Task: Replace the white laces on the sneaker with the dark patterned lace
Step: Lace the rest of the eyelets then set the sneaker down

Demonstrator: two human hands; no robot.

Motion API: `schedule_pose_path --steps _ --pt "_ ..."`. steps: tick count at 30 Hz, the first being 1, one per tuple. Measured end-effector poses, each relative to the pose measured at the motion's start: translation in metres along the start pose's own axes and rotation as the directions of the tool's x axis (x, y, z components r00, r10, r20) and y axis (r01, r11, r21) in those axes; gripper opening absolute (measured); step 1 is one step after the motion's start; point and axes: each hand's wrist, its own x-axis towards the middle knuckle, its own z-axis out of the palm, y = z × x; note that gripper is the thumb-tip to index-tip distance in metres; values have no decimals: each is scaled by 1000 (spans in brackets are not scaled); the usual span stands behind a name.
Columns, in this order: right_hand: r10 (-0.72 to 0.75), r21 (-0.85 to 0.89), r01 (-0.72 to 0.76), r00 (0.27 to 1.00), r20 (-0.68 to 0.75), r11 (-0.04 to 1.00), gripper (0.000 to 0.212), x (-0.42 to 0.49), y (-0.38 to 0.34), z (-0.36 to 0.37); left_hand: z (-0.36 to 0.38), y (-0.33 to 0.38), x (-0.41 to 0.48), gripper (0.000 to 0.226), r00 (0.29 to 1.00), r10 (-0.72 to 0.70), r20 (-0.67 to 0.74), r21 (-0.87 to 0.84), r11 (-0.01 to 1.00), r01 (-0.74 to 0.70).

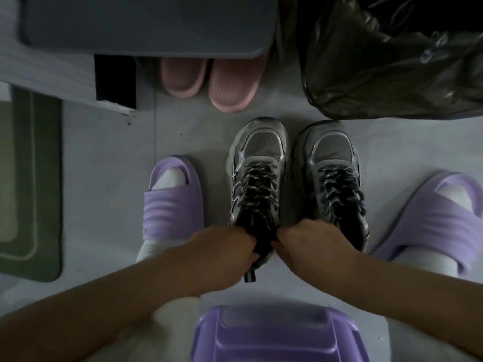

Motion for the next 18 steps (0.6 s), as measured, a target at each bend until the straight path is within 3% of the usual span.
schedule_pose_path --steps 3,5,6,8,11,13,14,17,18 --pt "-8 172 22 997 -81 985 28 -2 -3 -8 -23 -14 -14 22 999 23 -44 -266 963 -34" --pt "-94 277 129 986 -134 952 27 -3 -12 -11 -35 -25 -19 17 989 -77 -124 -411 911 19" --pt "-158 241 194 974 -162 951 24 -1 -16 -14 -38 -29 -21 15 979 -122 -161 -461 887 35" --pt "-275 68 282 957 -93 957 11 5 -22 -20 -40 -32 -22 13 960 -162 -228 -463 886 40" --pt "-193 -157 217 969 157 963 24 16 -27 -20 -35 -24 -22 9 941 -154 -301 -443 897 5" --pt "-173 -267 219 967 184 939 21 12 -31 -19 -31 -15 -22 9 929 -123 -348 -399 917 -28" --pt "-190 -292 219 974 125 931 20 6 -31 -17 -30 -11 -23 10 929 -92 -357 -365 930 -49" --pt "-190 -39 192 980 52 981 11 -21 -18 -29 -30 0 -26 15 936 -6 -352 -330 937 -118" --pt "-113 22 111 989 97 994 25 -29 -9 -37 -29 4 -25 18 948 1 -320 -325 939 -111"
